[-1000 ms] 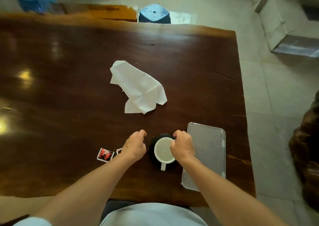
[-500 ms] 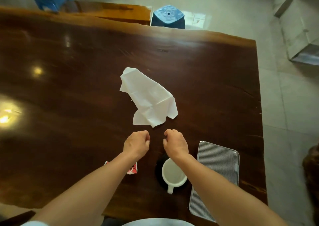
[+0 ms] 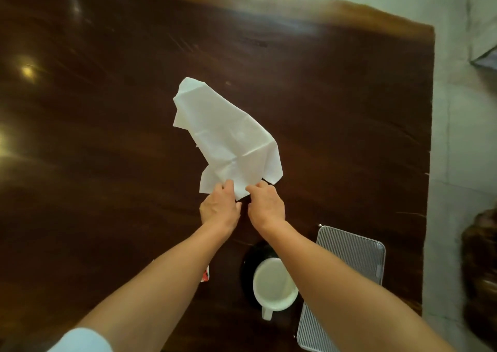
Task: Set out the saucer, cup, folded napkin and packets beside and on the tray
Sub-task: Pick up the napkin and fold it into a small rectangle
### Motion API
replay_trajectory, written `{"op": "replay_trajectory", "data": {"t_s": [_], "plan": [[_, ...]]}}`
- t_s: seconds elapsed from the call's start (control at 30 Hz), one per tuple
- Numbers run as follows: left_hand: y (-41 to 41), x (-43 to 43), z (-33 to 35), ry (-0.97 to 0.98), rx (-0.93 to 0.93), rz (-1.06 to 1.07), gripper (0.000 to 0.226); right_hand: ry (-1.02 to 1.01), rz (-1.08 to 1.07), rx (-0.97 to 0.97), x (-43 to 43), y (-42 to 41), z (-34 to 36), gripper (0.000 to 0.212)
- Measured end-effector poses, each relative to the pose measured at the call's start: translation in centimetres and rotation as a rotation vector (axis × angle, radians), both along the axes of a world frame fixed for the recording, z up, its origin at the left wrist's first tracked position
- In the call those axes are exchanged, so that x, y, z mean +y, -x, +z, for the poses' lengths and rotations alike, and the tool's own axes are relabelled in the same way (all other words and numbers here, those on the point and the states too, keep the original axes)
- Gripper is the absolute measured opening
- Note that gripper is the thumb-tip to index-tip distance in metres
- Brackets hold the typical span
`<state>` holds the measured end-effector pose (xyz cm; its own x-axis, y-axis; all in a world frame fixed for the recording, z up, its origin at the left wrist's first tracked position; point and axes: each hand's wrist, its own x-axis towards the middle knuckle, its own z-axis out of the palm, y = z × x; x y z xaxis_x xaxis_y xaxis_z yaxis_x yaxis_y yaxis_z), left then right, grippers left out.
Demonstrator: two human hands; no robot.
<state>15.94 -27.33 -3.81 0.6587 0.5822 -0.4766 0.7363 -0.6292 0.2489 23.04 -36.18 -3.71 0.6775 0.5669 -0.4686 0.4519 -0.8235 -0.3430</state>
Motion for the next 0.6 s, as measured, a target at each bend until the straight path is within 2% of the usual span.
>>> {"op": "replay_trajectory", "data": {"t_s": [0.23,0.33,0.6], "plan": [[-1.0,0.9,-1.9,0.016,-0.036,-0.017,0.019,0.03,0.022,-0.016,1.1,-0.5,-2.0,0.017],[-0.9,1.0,-1.7,0.024,-0.066,-0.018,0.021,0.002,-0.005,-0.012,1.3,-0.4,-2.2,0.015],[0.1,2.0,1.4,-0.007,-0.22,0.021,0.017,-0.211,0.041,-0.104,2.0,0.4,1.3,0.011]]}}
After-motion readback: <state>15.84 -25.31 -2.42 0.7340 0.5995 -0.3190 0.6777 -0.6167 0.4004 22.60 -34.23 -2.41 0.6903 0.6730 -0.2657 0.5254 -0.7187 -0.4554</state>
